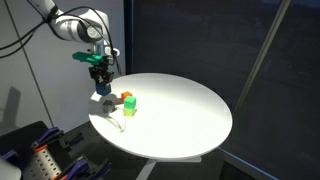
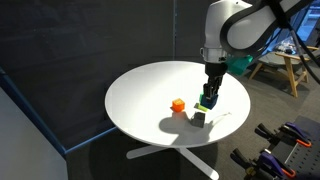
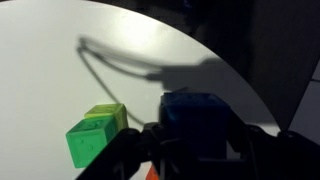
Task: Put the blue block on the grey block
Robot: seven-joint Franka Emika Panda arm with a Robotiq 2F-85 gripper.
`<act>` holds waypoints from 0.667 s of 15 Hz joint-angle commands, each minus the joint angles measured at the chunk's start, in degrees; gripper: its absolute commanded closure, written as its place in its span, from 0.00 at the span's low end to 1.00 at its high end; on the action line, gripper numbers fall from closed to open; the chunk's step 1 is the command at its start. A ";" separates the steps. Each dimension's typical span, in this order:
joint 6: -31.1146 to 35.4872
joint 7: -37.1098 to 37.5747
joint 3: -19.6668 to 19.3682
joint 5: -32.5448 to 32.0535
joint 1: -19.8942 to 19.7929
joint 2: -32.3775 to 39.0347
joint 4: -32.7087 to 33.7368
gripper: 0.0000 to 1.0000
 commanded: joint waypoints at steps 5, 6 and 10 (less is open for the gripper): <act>-0.09 -0.44 -0.48 -2.69 -0.05 3.13 3.07 0.69; -0.17 -0.42 -0.49 -2.91 -0.02 3.46 3.41 0.69; -0.18 -0.15 -0.44 -3.57 0.18 4.87 4.47 0.69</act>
